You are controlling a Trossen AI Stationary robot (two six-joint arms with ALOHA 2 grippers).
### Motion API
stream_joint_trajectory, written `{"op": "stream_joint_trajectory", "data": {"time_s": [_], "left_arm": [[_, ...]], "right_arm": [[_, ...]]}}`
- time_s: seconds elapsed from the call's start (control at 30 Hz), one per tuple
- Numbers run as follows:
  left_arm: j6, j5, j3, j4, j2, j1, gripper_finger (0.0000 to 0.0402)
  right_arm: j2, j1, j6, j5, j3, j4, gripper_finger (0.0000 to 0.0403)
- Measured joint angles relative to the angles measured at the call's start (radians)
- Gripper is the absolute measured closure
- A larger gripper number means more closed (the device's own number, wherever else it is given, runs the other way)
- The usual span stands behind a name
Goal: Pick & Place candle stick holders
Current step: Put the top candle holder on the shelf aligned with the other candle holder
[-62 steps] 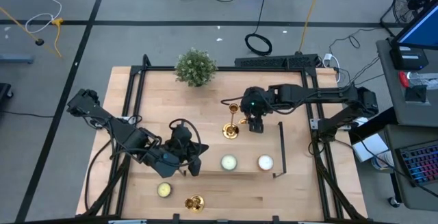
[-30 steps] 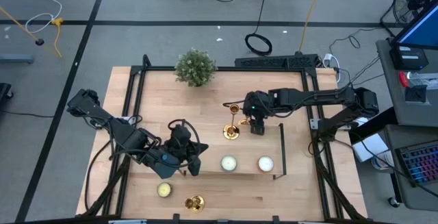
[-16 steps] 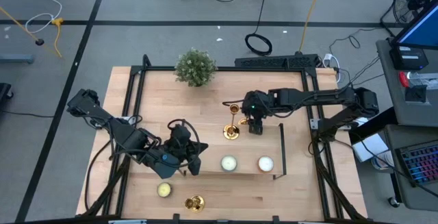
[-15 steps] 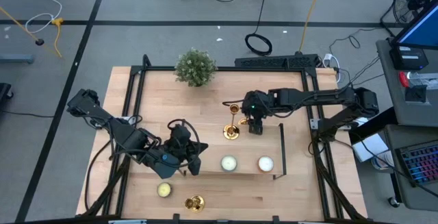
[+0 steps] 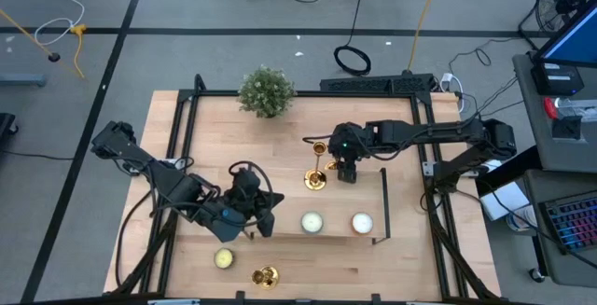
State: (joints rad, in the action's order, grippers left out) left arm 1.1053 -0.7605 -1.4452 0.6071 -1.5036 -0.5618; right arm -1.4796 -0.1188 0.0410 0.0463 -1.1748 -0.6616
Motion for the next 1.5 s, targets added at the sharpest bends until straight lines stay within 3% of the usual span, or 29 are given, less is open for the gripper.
{"op": "stream_joint_trajectory", "data": {"time_s": [0.8, 1.07, 1.5], "left_arm": [[-0.001, 0.000, 0.000, 0.003, 0.000, 0.000, 0.0401], [-0.001, 0.000, 0.000, 0.003, 0.000, 0.000, 0.0401], [0.001, -0.010, 0.000, 0.002, 0.000, 0.000, 0.0401]], "right_arm": [[0.000, -0.038, -0.001, -0.033, 0.000, 0.000, 0.0183], [0.000, -0.038, -0.001, 0.005, 0.000, 0.000, 0.0184], [0.027, -0.038, -0.008, 0.015, 0.000, 0.043, 0.0266]]}}
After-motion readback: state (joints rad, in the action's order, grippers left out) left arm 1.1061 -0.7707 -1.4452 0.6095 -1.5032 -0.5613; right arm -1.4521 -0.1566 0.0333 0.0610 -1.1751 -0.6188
